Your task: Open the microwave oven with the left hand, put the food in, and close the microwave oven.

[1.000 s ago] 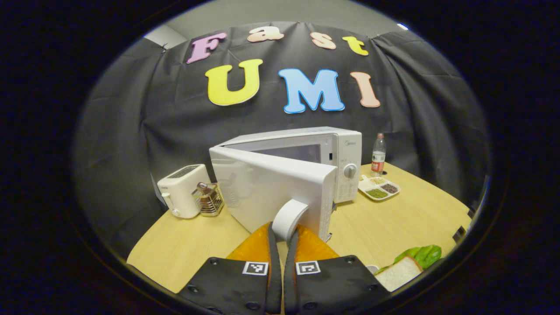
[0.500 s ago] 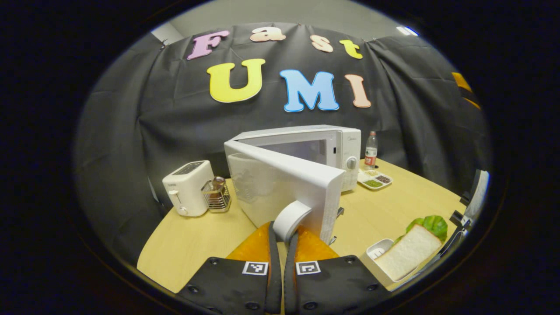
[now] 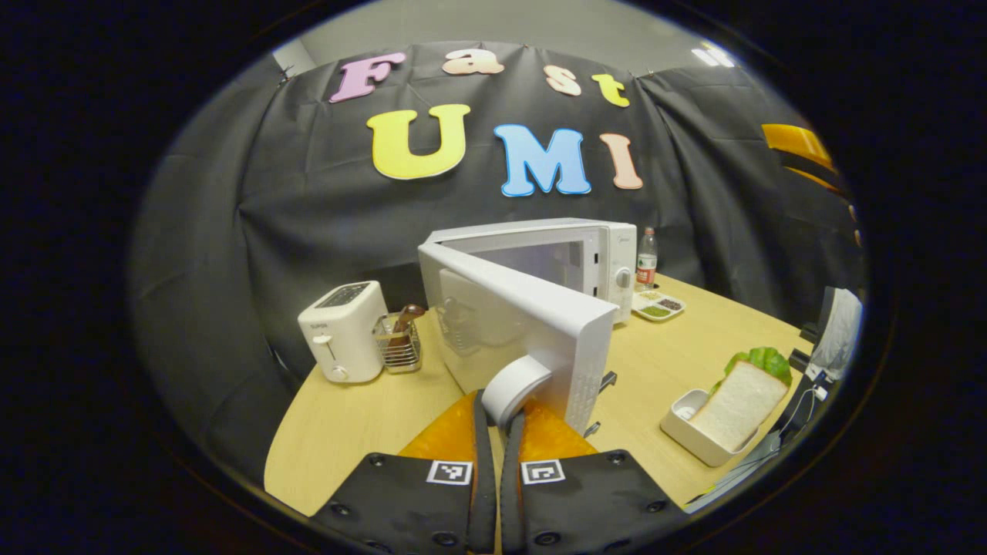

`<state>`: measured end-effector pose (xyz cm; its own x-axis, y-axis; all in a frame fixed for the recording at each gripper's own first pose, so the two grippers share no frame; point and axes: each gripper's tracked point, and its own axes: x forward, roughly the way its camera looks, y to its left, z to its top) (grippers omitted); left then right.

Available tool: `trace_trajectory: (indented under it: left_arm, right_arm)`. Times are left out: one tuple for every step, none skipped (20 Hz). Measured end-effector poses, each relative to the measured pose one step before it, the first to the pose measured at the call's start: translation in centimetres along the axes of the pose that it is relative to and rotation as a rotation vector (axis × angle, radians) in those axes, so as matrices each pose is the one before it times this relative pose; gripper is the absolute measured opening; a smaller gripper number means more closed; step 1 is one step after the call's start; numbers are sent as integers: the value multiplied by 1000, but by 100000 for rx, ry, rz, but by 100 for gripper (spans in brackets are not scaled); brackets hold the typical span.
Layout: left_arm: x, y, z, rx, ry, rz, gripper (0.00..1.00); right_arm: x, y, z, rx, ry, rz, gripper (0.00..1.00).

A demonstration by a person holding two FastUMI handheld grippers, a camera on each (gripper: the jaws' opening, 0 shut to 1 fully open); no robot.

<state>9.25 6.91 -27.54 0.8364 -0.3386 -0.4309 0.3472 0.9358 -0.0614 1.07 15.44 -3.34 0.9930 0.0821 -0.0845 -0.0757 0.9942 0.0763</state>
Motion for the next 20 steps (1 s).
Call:
trace_trajectory:
  left_arm:
    - [-171, 774, -152, -185, -47, 809, 12]
    - [-128, 826, -21, -232, 42, 1000, 11]
    - [-166, 893, -245, -43, 54, 1143, 12]
    - [-111, 719, -94, -278, -136, 1227, 9]
    - [-188, 615, -137, -257, 78, 1000, 9]
    - [-31, 479, -124, 17, 163, 1015, 7]
    - [7, 474, -197, -287, 346, 761, 10]
    - [-107, 359, -41, -1716, 232, 497, 11]
    - [34, 137, -155, -2915, 528, 223, 13]
    - [-220, 217, -91, -2542, 448, 1230, 12]
    - [-327, 84, -423, -1278, 648, 2439, 18]
    - [-522, 101, -47, -757, -393, 2487, 20]
    - [-593, 66, 213, -566, -915, 2877, 25]
    - [-741, 232, 328, -516, -1011, 2779, 33]
    - [-1001, 43, 202, -1169, -1447, 2121, 45]
    - [-1105, 117, 771, -1746, -2546, 1662, 58]
    - [-1157, -77, 1137, -1936, -2976, 1021, 74]
    - [-951, 129, 1244, -1218, -2820, 1971, 91]
    - [-1108, -214, 755, -225, -2015, 1539, 98]
    - [-785, -27, 914, 214, -1722, 1609, 100]
  right_arm:
    - [79, 475, -91, 179, 161, -333, 96]
    - [119, 445, -168, 260, 298, -79, 96]
    - [123, 444, -162, 260, 287, 99, 96]
    - [115, 385, -71, 130, 473, 294, 96]
    - [126, 352, -67, -122, 505, 533, 96]
    - [123, 411, -16, -332, 740, 963, 96]
    - [84, 292, 181, -395, 342, 1128, 96]
    - [62, 165, 310, -530, -201, 1018, 96]
    - [73, 7, 304, -656, -336, 920, 96]
    - [16, -31, 149, -729, -64, 1021, 96]
    - [-66, -49, 45, -586, 202, 1127, 96]
    - [-1, -116, -31, 17, 717, 1223, 96]
    - [89, -266, -206, 574, 1137, 1153, 96]
    - [65, -249, -22, 692, 845, 1159, 96]
    - [-45, -356, 17, 491, 674, 961, 96]
    - [22, -436, -123, 153, 988, 764, 96]
    - [36, -549, -388, 200, 1489, 617, 96]
    - [93, -583, -696, 478, 2566, 708, 96]
    - [243, -600, -856, 832, 3260, 800, 96]
    - [120, -619, -851, 1183, 3050, 496, 96]
